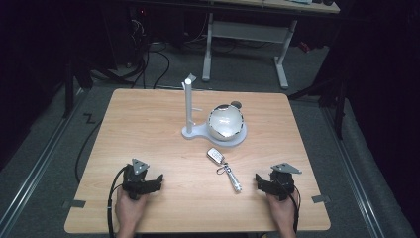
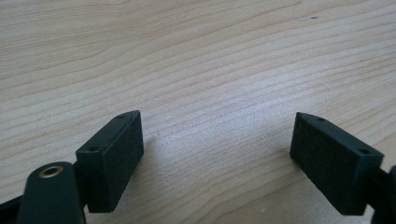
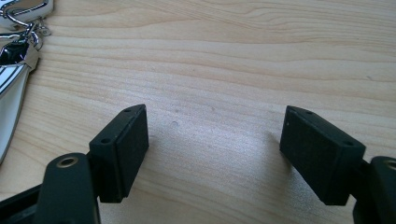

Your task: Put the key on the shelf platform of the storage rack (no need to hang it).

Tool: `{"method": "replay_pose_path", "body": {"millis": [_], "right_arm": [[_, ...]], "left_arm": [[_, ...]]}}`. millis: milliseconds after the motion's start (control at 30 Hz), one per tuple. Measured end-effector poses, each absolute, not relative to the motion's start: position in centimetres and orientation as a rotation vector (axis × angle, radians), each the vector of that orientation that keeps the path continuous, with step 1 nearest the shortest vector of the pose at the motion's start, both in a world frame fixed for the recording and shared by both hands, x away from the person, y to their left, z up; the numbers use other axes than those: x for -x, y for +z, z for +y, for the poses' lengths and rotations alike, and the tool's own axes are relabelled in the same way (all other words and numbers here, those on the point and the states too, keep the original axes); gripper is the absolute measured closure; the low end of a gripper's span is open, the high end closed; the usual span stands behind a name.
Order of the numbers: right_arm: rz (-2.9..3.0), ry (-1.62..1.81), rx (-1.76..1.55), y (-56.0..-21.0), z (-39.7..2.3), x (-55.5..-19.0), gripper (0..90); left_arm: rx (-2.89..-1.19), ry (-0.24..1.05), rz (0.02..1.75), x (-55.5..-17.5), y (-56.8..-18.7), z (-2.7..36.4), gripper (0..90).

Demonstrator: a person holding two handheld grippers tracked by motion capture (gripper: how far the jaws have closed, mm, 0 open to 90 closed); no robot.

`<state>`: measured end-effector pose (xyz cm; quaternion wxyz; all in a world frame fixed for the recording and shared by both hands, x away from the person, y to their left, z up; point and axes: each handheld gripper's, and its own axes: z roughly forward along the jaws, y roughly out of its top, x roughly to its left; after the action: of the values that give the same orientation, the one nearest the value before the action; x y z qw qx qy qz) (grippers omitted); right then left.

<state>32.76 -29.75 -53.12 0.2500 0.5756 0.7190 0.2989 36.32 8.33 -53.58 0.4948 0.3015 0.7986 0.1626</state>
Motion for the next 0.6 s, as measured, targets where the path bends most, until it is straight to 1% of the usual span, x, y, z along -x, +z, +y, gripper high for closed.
{"method": "replay_pose_path", "body": {"millis": [600], "right_arm": [[1.96,0.814,-1.563,-53.12,-29.73,-32.79,23.9]], "left_arm": [[-0.734,0.395,1.935,-36.32,-53.58,8.35,17.6]]}}
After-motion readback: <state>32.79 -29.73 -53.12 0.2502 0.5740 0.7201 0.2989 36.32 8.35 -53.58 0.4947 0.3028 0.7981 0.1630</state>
